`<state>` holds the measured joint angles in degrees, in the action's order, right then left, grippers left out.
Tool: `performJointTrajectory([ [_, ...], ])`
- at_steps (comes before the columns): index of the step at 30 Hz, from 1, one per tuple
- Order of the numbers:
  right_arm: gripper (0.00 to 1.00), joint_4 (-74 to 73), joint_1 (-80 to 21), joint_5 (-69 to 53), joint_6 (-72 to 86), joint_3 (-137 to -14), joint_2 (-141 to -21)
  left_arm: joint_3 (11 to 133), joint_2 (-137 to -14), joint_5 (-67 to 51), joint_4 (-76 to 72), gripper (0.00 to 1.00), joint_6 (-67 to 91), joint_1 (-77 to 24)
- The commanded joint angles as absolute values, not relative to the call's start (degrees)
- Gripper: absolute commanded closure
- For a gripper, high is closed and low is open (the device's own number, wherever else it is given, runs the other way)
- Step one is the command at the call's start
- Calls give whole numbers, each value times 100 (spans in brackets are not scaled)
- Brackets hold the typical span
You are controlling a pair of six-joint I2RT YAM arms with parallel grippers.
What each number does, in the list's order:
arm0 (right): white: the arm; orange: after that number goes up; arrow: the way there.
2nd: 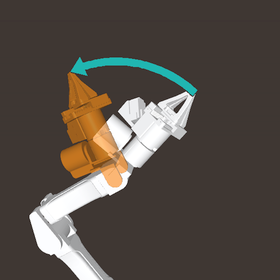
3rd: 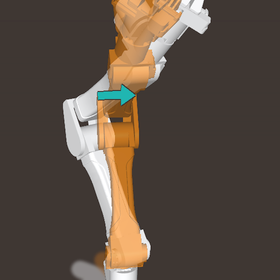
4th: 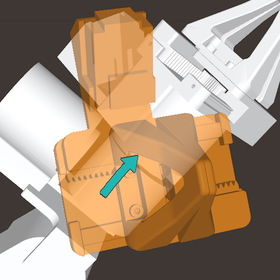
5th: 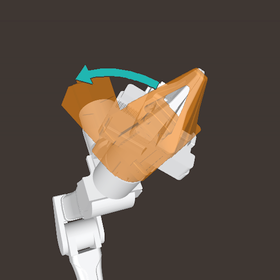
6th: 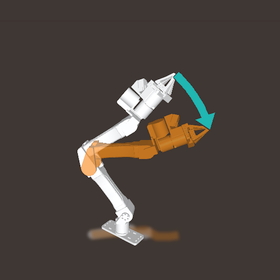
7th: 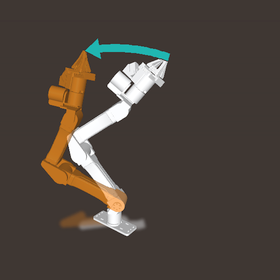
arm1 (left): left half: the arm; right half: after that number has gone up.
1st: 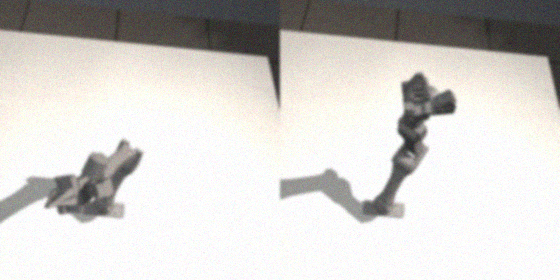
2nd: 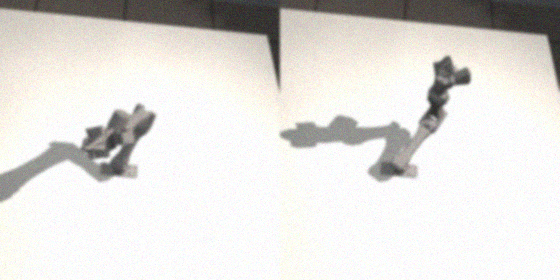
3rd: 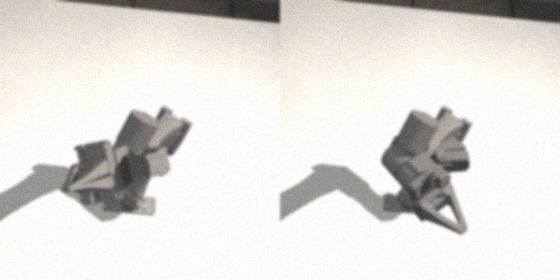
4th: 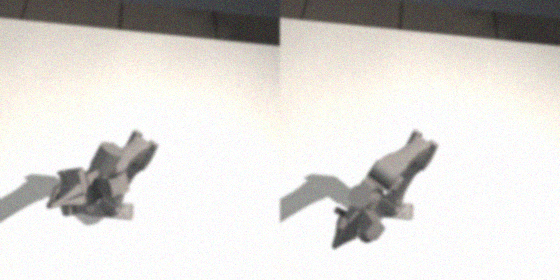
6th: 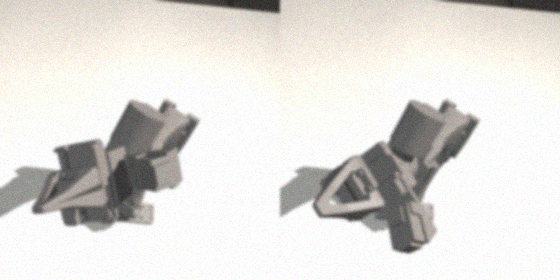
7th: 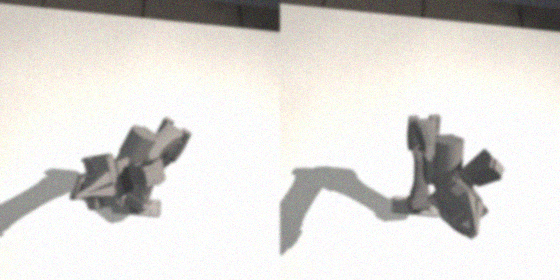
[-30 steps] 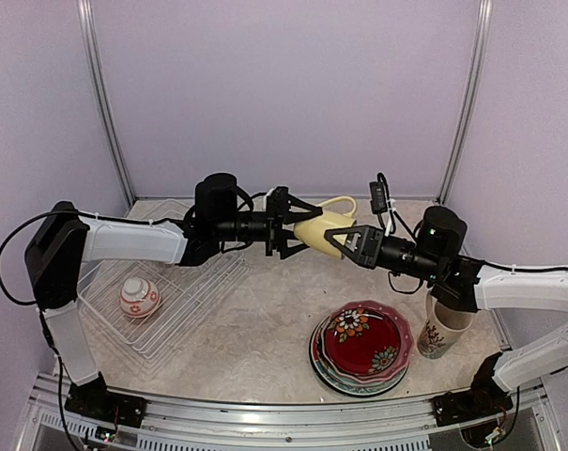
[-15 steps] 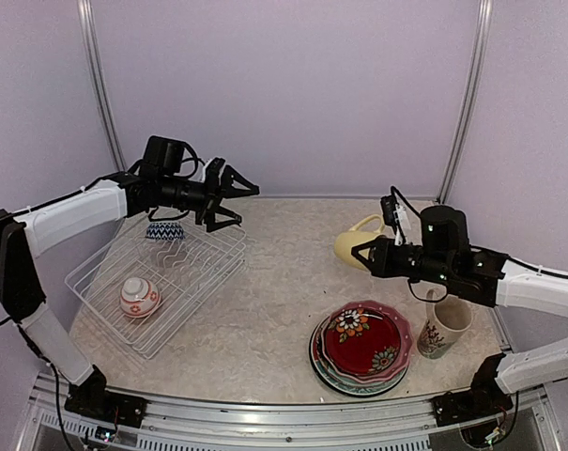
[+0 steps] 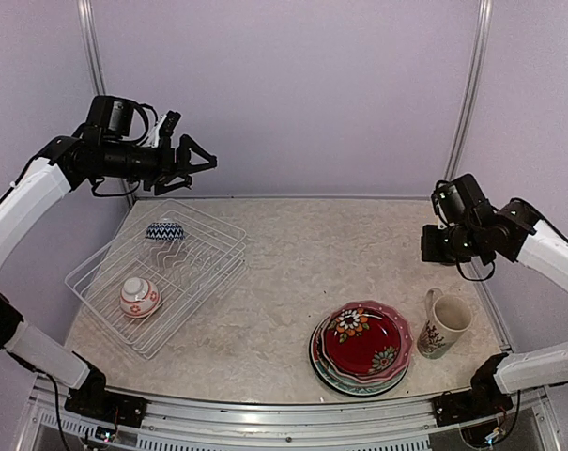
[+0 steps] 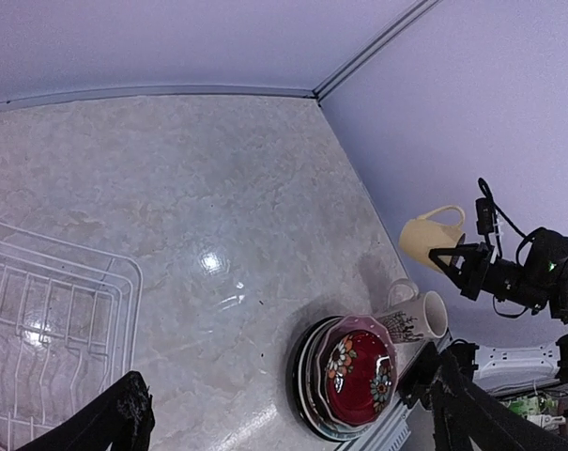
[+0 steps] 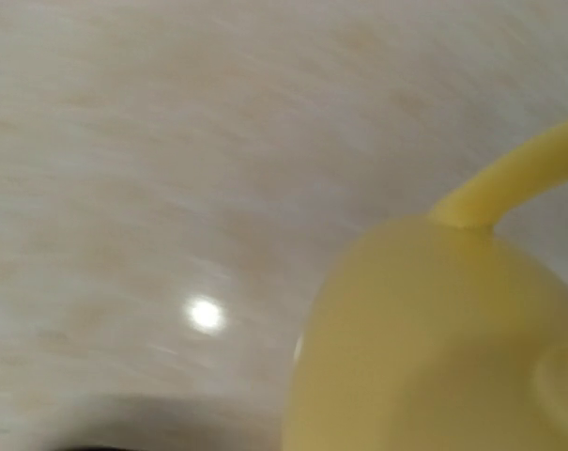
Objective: Unload the mixed dishes from the dish rack
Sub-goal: Place the cup at the corner of the board.
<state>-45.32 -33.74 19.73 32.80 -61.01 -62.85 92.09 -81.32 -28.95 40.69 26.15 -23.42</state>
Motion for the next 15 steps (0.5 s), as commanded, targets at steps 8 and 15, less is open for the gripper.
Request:
performJointTrajectory([
  [8,100,-5844,-1539,1875,3999,-5560,-6066,8804,-7799,-2687,4419,1,2179,-2196],
  [15,100,-5952,-1080,1168,4662,-5026,-5905,8747,-7714,-2754,4360,1,2215,-2181],
])
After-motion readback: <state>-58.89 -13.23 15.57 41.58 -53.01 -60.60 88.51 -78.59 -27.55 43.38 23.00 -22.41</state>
